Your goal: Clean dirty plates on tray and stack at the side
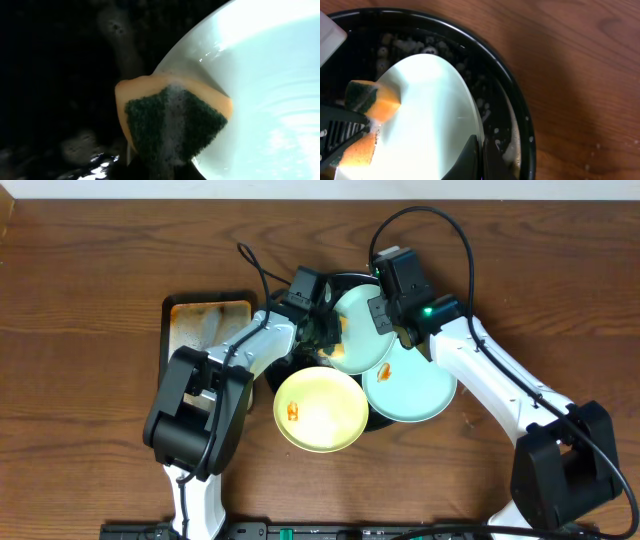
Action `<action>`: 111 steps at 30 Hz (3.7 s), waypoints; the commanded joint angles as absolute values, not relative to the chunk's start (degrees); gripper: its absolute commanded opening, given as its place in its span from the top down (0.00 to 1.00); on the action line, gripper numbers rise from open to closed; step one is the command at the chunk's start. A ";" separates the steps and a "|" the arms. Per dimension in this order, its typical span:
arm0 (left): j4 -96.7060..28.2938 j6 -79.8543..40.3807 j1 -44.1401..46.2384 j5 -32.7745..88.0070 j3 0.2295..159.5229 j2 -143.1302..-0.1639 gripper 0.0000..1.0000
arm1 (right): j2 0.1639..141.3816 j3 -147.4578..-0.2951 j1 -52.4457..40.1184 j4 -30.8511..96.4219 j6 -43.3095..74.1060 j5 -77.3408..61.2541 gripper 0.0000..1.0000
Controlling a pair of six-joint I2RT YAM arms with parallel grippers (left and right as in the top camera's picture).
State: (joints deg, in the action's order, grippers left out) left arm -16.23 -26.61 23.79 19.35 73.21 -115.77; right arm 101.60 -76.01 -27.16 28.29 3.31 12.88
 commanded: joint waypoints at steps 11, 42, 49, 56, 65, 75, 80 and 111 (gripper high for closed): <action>-17.89 -32.64 23.88 20.64 72.97 -117.82 0.86 | 100.49 -76.18 -27.09 28.12 3.99 13.74 0.99; -23.73 -25.08 21.54 4.78 73.10 -109.58 0.83 | 100.55 -76.16 -26.89 30.02 2.74 8.86 0.99; -23.77 -25.08 21.56 4.93 73.08 -109.60 0.83 | 105.60 -76.16 -24.58 29.15 9.78 -0.19 0.58; -23.77 -25.06 21.61 4.91 73.08 -109.62 0.83 | 112.55 -76.16 -19.57 26.35 16.27 -3.44 0.44; -23.70 -25.06 21.61 4.89 73.01 -109.62 0.83 | 114.41 -76.16 -17.06 22.61 16.75 -17.21 0.59; -23.53 -25.06 21.61 4.91 73.01 -109.62 0.83 | 120.01 -76.16 -17.10 19.97 19.29 -21.47 0.86; -23.53 -25.06 21.61 4.91 73.01 -109.62 0.83 | 118.08 -76.18 -16.67 18.70 19.25 -20.45 0.99; -25.21 -22.52 20.03 4.91 73.03 -109.19 0.69 | 94.11 -76.18 -30.28 23.40 -11.75 31.18 0.99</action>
State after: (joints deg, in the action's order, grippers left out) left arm -25.04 -23.66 20.27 5.61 73.73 -110.67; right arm 95.11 -75.99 -27.88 24.18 -6.70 19.62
